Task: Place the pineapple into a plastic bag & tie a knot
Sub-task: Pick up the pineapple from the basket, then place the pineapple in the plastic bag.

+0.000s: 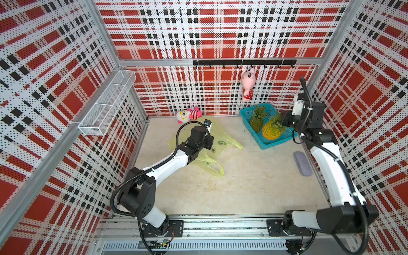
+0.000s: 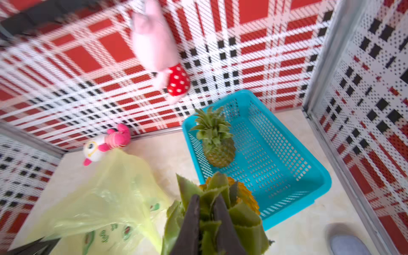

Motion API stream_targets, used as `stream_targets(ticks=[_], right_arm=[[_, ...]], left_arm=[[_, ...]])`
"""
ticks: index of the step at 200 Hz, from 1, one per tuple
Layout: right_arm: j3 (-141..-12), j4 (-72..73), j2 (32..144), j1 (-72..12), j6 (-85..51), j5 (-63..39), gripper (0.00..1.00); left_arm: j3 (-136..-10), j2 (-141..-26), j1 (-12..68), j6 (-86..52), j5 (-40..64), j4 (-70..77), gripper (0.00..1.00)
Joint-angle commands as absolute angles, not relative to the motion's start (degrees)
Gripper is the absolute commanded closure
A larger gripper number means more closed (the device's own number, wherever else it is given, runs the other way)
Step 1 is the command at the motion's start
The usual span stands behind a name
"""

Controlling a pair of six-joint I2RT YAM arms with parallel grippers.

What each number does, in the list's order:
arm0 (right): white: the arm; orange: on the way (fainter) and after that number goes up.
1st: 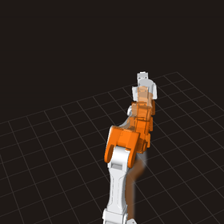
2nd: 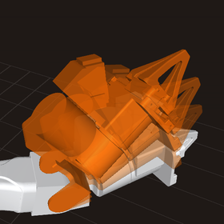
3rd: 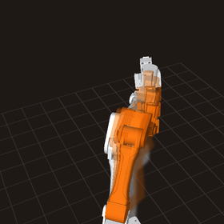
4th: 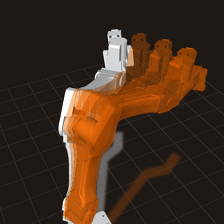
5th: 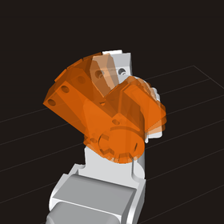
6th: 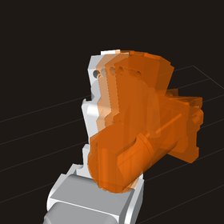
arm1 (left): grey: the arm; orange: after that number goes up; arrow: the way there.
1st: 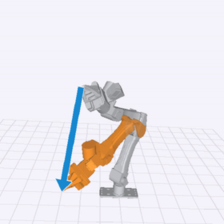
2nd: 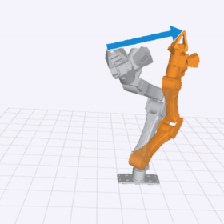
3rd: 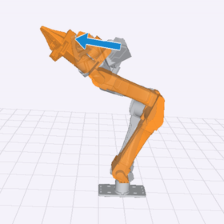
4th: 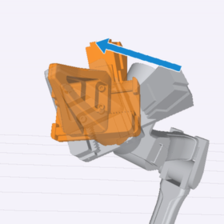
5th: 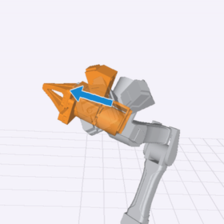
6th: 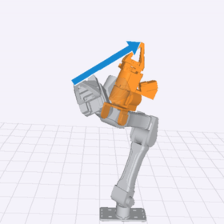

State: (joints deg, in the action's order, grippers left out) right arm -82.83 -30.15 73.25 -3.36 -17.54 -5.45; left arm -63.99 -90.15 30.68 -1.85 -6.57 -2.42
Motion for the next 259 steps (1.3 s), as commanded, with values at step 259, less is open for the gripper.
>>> stream_targets(ticks=[259], right_arm=[[-54.39, 34.59, 83.05, -30.98, -1.58, -9.1, 1.0]], left_arm=[[-72.1, -83.23, 27.66, -3.36, 18.25, -8.98, 1.0]])
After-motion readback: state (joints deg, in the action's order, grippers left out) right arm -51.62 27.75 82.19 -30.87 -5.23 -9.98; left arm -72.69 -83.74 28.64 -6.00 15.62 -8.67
